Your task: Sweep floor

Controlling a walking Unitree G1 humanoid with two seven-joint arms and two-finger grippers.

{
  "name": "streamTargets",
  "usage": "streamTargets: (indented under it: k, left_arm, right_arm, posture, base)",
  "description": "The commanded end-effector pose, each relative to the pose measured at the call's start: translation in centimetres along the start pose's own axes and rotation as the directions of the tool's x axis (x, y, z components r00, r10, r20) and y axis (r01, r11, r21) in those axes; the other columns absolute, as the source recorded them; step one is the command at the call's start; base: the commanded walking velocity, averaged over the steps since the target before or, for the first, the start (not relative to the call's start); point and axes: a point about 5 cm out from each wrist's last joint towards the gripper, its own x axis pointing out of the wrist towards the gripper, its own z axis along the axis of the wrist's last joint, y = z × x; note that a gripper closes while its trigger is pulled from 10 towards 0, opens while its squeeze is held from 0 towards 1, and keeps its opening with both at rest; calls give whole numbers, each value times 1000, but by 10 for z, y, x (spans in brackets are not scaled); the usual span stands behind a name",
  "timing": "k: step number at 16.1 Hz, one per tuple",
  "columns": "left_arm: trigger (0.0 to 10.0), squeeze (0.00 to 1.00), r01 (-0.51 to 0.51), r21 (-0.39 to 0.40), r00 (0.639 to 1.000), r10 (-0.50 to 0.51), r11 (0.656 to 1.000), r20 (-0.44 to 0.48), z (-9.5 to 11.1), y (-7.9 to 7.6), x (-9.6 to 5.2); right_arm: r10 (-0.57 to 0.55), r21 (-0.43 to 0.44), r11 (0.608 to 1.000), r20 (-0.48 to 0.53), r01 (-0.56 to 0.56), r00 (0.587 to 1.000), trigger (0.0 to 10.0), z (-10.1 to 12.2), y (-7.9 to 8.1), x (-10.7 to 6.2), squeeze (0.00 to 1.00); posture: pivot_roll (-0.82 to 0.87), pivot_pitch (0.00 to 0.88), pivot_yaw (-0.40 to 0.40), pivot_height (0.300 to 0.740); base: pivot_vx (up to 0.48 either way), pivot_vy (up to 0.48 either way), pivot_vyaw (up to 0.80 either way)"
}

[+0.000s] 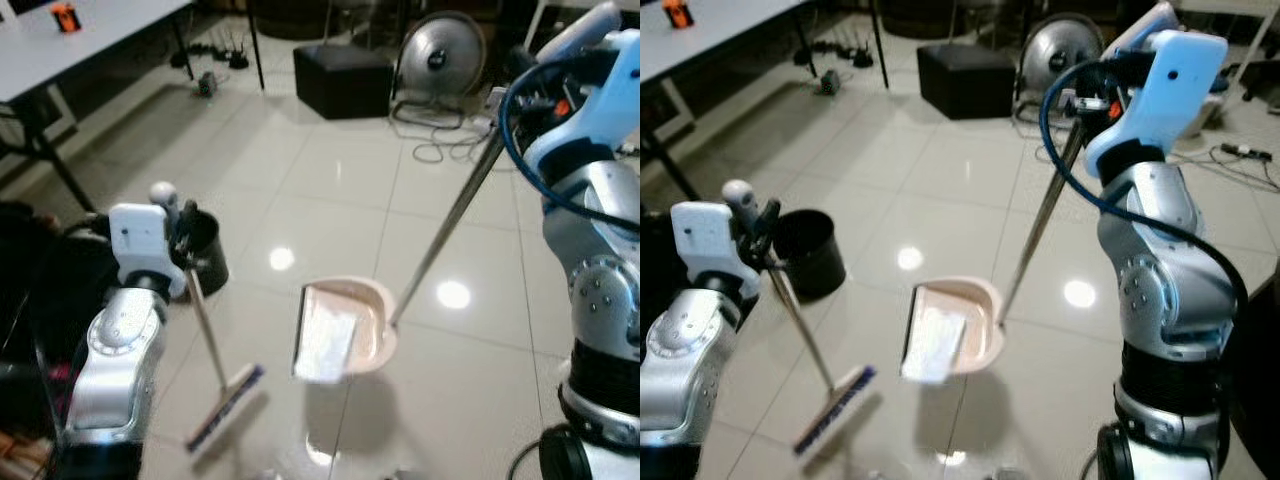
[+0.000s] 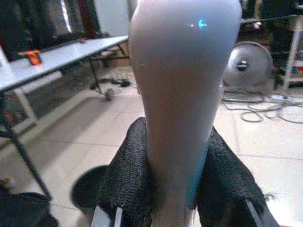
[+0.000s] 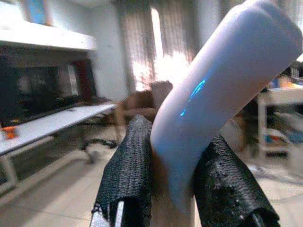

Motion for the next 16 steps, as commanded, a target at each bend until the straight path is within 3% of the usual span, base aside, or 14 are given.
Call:
streamTargets:
  k: [1, 3, 8, 11, 16]
  left_arm:
    - [10000, 0, -22, 1, 999, 22, 1000, 28, 7, 4, -2]
    - [10000, 0, -32, 5, 999, 32, 999, 28, 8, 7, -3]
    - [10000, 0, -33, 21, 999, 32, 999, 28, 8, 8, -4]
    - [10000, 0, -28, 28, 999, 27, 999, 28, 8, 10, -3]
    - [10000, 0, -25, 30, 999, 24, 999, 26, 7, 9, -5]
  right_arm:
    - [13, 35, 999, 61, -15, 998, 10000, 13, 4, 5, 0]
    - [10, 53, 999, 66, -14, 998, 10000, 14, 5, 7, 0]
    - [2, 108, 994, 92, -12, 996, 10000, 16, 5, 8, 0]
    - [-36, 192, 981, 110, 14, 993, 10000, 16, 1, 7, 0]
    - [-42, 221, 975, 122, 14, 992, 10000, 17, 0, 9, 0]
  posture:
    - [-39, 20, 22, 740]
    - [-31, 16, 19, 740]
    - [-23, 7, 28, 740]
    - [-17, 4, 33, 740]
    - [-14, 0, 32, 740]
  base:
    - [349, 0, 0]
    - [349, 0, 0]
    - [352, 0, 590]
    - [351, 0, 0]
    - [350, 0, 0]
